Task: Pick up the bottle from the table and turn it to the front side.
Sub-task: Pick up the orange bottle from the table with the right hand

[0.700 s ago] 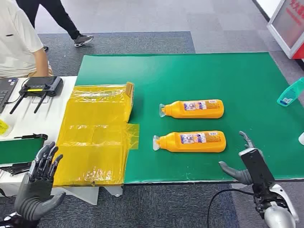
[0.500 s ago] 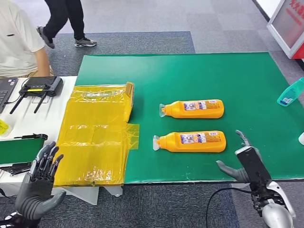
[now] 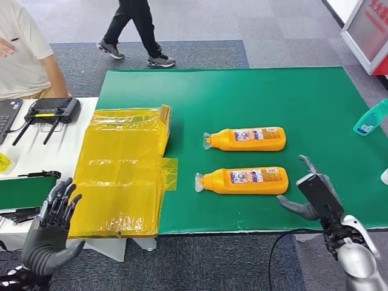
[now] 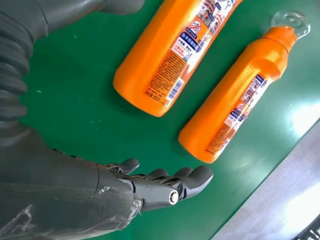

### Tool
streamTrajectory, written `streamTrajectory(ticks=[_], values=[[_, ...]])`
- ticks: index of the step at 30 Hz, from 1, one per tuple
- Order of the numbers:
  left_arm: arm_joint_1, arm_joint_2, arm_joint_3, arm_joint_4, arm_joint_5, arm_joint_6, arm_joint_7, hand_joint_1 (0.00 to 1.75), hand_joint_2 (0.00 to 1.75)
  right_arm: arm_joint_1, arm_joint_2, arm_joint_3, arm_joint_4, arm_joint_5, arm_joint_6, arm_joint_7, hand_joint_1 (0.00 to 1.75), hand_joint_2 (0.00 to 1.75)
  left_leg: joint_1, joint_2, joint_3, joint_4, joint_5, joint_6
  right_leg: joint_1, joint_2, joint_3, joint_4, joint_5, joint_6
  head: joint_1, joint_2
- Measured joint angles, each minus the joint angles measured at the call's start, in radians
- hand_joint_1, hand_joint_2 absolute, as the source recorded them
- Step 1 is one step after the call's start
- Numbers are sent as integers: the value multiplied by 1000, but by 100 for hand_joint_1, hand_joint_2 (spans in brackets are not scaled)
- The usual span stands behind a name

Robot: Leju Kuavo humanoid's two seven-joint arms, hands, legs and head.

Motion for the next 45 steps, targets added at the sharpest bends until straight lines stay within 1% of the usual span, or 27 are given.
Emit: streamTrajectory(ticks=[4,12,17,25,28,31,36,41,45], values=[[-3,8,0,8,6,-1,1,0,175,-17,-8,16,20,2,1,5,0,175,0,0,0,0,0,0,0,0,0,0,0,0,0,0],[-5,17,8,22,32,-36,3,0,175,-59,-29,63,69,25,2,18,0,175,0,0,0,0,0,0,0,0,0,0,0,0,0,0],[-5,16,18,25,29,-39,3,0,175,-66,-50,81,83,45,0,30,0,175,0,0,0,0,0,0,0,0,0,0,0,0,0,0],[-5,16,19,27,29,-39,3,0,175,-72,-61,97,92,52,-2,33,0,175,0,0,0,0,0,0,0,0,0,0,0,0,0,0],[-5,16,20,27,29,-42,3,0,175,-75,-68,105,96,94,-10,51,0,175,0,0,0,0,0,0,0,0,0,0,0,0,0,0],[-6,16,20,27,28,-46,3,0,175,-88,-84,123,104,168,-15,84,0,175,0,0,0,0,0,0,0,0,0,0,0,0,0,0],[-15,16,20,28,28,-48,3,0,175,-130,-111,184,145,254,10,130,0,175,0,0,0,0,0,0,0,0,0,0,0,0,0,0],[-31,16,11,35,29,-40,3,0,175,-198,-128,267,223,344,18,178,0,175,0,0,0,0,1,0,0,0,0,0,0,0,0,0],[-42,16,-4,40,30,-28,3,0,175,-273,-144,331,296,372,31,207,0,175,0,0,0,0,1,0,0,0,0,0,0,0,0,0]])
